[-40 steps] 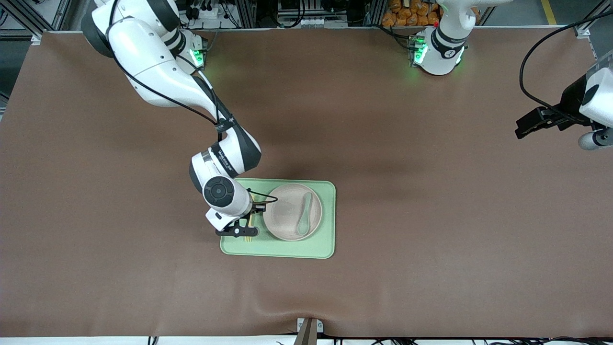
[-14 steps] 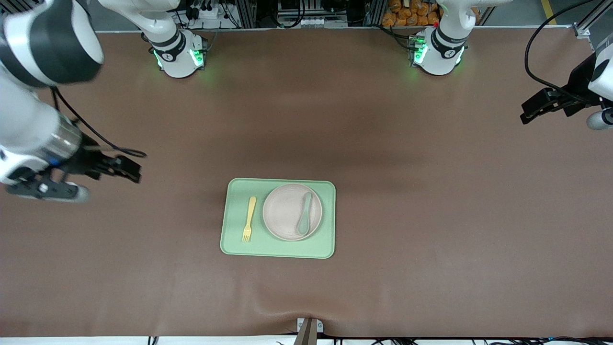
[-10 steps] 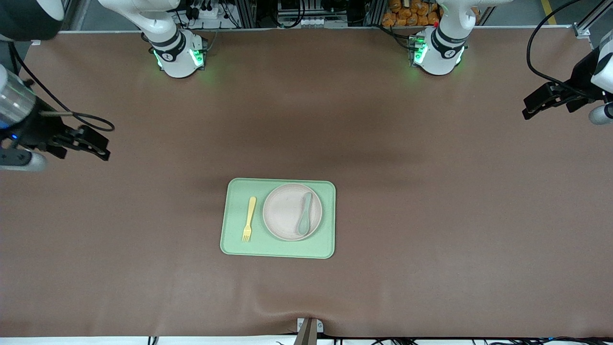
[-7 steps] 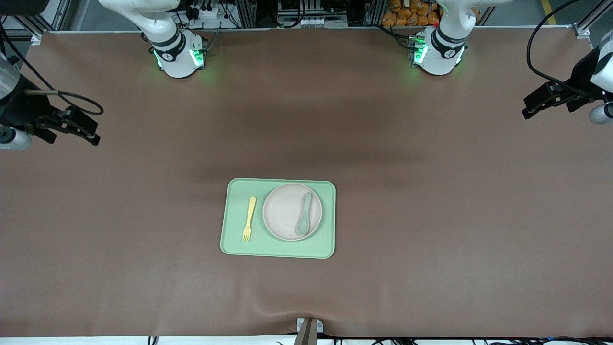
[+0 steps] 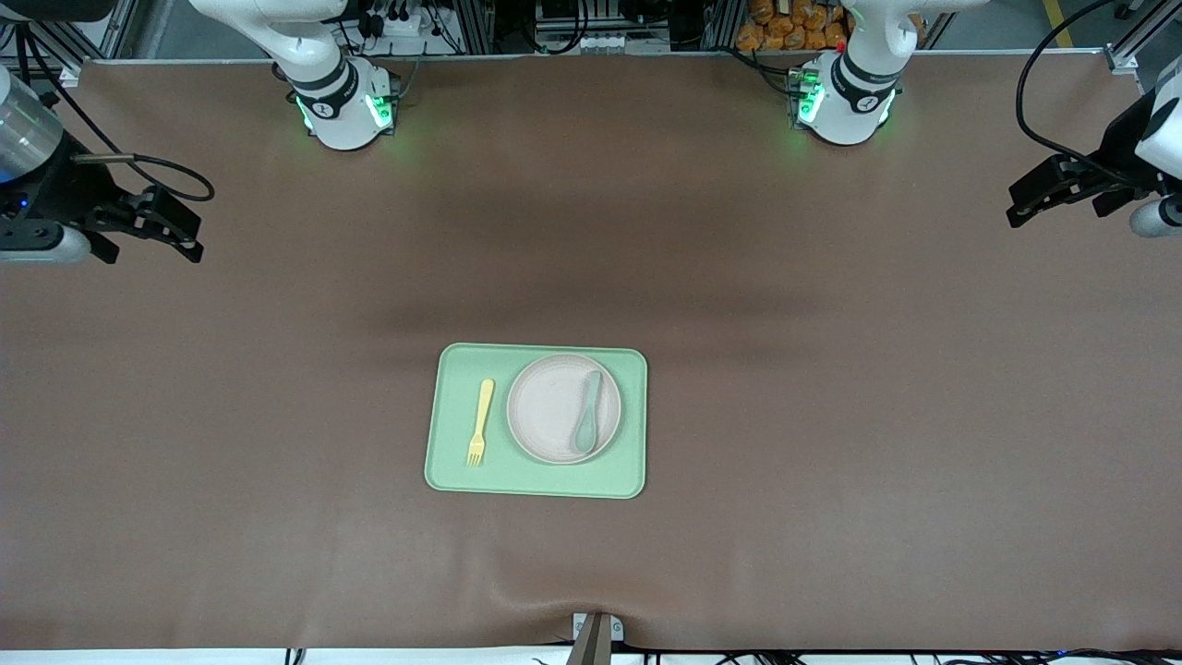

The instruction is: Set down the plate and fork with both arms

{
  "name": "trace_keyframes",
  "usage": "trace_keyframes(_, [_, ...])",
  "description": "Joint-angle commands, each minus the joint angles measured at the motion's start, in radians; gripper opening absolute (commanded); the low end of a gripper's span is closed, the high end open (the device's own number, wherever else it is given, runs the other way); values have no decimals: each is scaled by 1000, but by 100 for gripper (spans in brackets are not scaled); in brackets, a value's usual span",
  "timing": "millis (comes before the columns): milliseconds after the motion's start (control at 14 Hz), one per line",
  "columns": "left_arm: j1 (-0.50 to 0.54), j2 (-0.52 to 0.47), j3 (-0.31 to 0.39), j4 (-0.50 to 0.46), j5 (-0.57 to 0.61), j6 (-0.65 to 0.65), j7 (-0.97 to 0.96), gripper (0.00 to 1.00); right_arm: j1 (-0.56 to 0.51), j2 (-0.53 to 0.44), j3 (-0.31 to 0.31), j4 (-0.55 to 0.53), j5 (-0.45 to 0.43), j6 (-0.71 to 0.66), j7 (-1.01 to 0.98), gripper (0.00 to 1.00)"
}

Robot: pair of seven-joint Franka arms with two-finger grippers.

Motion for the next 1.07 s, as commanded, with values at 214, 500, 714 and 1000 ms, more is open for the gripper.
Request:
trace_keyframes(214, [10, -20, -1, 13, -18, -12, 22, 100, -16, 50, -29, 88, 1, -23, -112, 100])
trace_keyframes(500, [10, -20, 0, 13, -61, -12, 9, 100, -16, 51, -41, 88, 12, -26, -100, 100])
trace_keyframes(714, [12, -18, 2, 15, -60, -12, 8, 100, -18, 51, -41, 88, 13, -27, -100, 100])
trace_keyframes(1000, [10, -17, 11, 15, -55, -18, 8, 100, -18, 51, -41, 88, 15, -29, -102, 100])
